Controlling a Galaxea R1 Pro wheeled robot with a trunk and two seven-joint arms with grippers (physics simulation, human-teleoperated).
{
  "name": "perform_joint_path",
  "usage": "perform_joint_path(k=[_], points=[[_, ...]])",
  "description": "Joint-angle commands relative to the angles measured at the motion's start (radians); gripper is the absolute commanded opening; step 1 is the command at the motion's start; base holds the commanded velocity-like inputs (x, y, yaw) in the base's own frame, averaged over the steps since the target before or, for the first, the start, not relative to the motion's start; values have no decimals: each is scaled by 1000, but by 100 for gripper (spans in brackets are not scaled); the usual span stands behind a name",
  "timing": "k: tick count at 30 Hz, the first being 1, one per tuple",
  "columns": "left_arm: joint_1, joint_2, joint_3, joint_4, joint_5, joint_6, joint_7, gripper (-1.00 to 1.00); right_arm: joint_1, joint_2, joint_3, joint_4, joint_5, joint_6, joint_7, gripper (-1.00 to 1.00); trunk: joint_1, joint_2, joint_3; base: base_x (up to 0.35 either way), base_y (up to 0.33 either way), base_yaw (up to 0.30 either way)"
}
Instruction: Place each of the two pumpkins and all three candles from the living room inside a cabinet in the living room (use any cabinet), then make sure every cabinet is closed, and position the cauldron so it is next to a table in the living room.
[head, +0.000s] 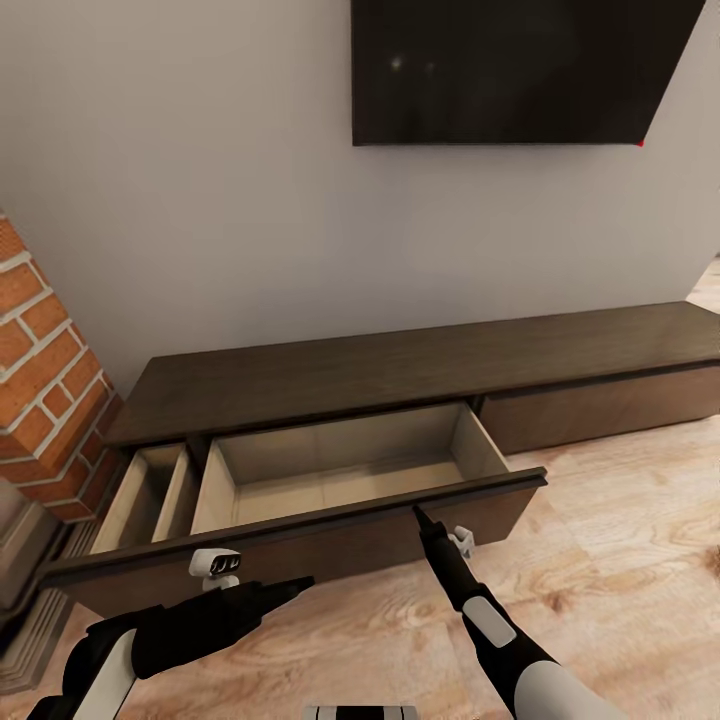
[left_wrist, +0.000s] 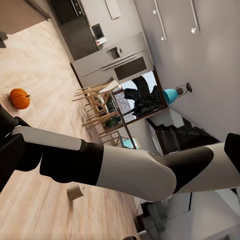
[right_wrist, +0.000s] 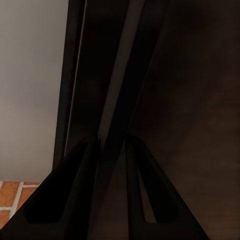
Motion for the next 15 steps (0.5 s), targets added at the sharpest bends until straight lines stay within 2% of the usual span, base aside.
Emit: perform_joint_path(k=[1,15], points=[[-1,1,-2,0,5,6,1,100,0,1,96,8,11,-3,-1,-100,0,0,-1,-105,0,0],[-1,1,-1,0,5,5,0,100,0,1,96,6,11,-3,-1,-100,0,0,-1,-52,0,0]])
